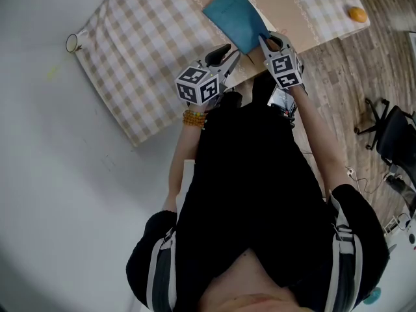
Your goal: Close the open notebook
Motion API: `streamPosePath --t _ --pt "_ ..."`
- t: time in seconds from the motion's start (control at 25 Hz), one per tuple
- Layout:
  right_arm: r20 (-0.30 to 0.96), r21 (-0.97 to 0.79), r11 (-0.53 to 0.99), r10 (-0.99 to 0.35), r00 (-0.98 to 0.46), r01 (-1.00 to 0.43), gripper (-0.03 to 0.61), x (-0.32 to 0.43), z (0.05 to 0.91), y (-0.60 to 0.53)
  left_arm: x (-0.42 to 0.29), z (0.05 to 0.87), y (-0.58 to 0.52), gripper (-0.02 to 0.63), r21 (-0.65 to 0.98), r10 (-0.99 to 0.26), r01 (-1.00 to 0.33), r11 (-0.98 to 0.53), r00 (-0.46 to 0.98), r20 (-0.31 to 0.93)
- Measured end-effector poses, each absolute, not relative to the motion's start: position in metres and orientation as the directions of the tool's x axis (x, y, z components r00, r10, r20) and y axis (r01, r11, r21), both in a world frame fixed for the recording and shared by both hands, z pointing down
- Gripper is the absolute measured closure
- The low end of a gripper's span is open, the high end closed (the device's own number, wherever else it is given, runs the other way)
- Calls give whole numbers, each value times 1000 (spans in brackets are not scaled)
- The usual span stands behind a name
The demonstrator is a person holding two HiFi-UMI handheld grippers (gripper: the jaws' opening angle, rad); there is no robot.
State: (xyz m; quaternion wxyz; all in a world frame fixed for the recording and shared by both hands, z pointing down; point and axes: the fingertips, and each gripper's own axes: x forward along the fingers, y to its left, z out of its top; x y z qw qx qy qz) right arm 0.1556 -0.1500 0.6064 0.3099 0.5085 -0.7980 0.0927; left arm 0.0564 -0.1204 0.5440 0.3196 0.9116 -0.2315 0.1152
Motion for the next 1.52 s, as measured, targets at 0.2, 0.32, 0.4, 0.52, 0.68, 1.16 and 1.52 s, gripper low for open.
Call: streamPosePath --t 0.2,0.32,0.4,0.52,0.68,1.16,1.52 --pt "604 175 461 -748 -275 -870 529 157 610 -150 53 546 -120 469 529 -349 -499 -686 864 363" --pt "609 172 455 -746 -269 -874 526 157 613 -151 49 545 -122 471 530 -357 -503 -683 862 359" --pt "616 158 459 -738 -276 -874 526 157 614 -150 49 545 -122 471 531 -361 -503 -682 863 354" --pt "625 146 469 -726 -286 -871 520 157 615 -150 52 545 -124 471 533 -359 -500 -682 864 352" --pt "627 115 481 -714 -312 -869 507 159 613 -152 61 544 -124 471 536 -347 -487 -689 872 347" --pt "577 174 527 -739 -347 -832 422 161 579 -153 70 547 -125 471 540 -337 -484 -689 873 352" --pt "472 234 485 -815 -338 -843 399 183 545 -156 71 550 -128 479 539 -342 -491 -685 869 357"
